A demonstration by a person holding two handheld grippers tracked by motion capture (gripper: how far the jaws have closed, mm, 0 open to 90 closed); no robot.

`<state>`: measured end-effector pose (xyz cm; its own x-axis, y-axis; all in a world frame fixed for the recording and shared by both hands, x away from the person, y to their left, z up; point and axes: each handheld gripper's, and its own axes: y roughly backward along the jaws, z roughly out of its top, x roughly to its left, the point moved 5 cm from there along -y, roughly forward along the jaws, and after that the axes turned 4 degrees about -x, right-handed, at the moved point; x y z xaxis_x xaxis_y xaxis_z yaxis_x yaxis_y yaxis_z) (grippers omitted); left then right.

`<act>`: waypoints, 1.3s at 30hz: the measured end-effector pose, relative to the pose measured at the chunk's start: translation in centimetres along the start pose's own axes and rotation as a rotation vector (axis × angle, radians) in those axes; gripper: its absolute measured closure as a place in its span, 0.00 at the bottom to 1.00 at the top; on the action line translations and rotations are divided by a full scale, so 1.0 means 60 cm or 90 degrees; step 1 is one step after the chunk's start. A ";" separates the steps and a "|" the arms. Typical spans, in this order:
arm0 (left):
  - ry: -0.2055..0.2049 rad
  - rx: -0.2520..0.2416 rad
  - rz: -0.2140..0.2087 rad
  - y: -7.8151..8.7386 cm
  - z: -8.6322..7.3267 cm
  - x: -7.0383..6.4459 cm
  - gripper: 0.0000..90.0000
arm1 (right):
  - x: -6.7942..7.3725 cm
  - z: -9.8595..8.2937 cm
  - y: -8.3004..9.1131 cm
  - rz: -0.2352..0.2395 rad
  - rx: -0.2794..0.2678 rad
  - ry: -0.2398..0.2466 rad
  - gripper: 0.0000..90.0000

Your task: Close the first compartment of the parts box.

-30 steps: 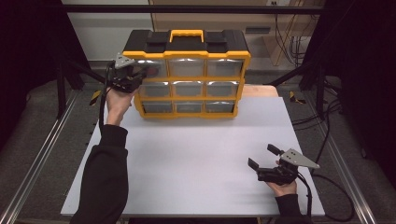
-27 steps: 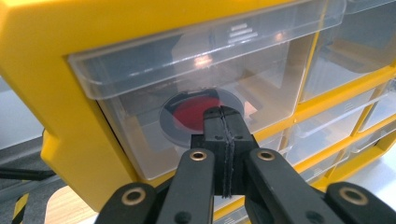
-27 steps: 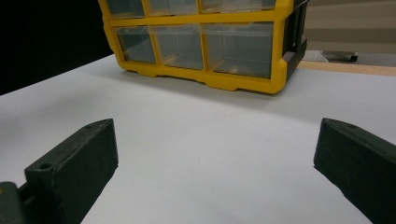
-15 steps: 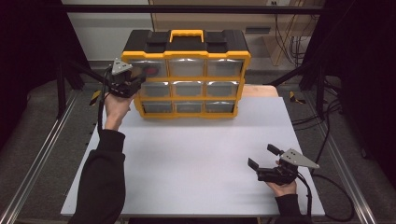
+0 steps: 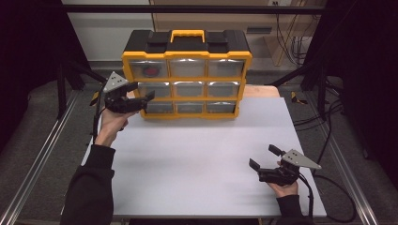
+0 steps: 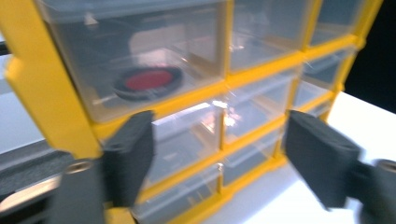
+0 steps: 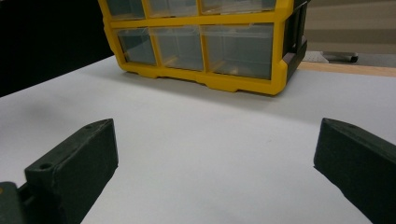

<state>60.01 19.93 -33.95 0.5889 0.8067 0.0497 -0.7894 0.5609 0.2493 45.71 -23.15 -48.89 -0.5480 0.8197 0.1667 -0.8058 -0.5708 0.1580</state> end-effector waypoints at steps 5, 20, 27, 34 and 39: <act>0.024 -0.029 -0.035 0.022 -0.024 -0.018 0.07 | 0.000 0.000 0.000 -0.002 -0.002 0.002 0.00; 0.020 -0.053 -0.074 0.071 -0.105 -0.055 0.02 | -0.001 0.001 0.001 -0.004 -0.004 0.003 0.00; 0.006 -0.057 -0.092 0.092 -0.135 -0.068 0.02 | -0.001 0.001 0.001 -0.004 -0.005 0.004 0.00; 0.017 -0.068 -0.098 0.113 -0.162 -0.071 0.02 | -0.001 0.001 0.001 -0.005 -0.004 0.004 0.00; 0.027 -0.065 -0.101 0.122 -0.193 -0.076 0.02 | -0.001 0.001 0.001 -0.005 -0.003 0.005 0.00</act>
<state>49.53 22.53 -43.52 0.7013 0.7125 -0.0233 -0.7020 0.6959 0.1515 45.73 -23.24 -48.86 -0.5432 0.8246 0.1581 -0.8113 -0.5640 0.1541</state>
